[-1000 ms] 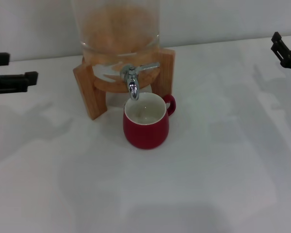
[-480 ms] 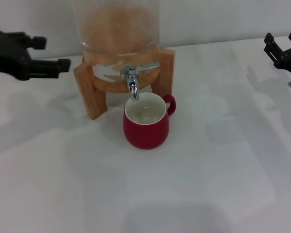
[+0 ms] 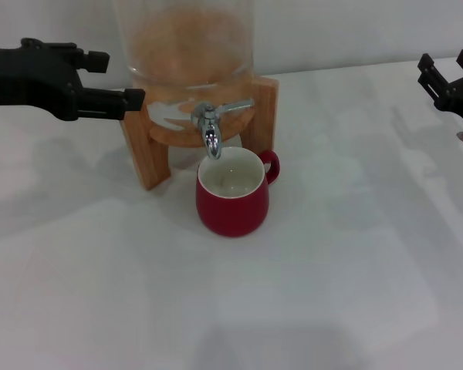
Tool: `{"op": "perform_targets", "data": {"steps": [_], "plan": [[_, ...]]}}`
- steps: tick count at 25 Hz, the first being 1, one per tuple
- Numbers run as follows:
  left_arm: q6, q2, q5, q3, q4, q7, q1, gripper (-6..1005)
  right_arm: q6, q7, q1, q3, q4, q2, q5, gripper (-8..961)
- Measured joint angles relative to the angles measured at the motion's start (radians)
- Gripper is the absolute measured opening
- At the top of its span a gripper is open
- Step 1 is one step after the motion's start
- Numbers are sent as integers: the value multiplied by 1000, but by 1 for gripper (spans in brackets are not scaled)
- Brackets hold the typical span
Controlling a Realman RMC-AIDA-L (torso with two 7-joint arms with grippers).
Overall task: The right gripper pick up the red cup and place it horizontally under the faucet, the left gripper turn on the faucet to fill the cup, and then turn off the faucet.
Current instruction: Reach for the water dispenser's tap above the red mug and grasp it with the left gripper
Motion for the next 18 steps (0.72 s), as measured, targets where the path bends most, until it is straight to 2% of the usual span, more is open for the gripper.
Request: {"op": "perform_targets", "data": {"steps": [8,18], "plan": [[-5,2,1,1,-30,23,-17,838,-1,2,3,-21,0,0,-1,682],[6,-7,-8,0,-141,98,-94,838,-1,2,-1,-27,-2,0,-1,682]]}}
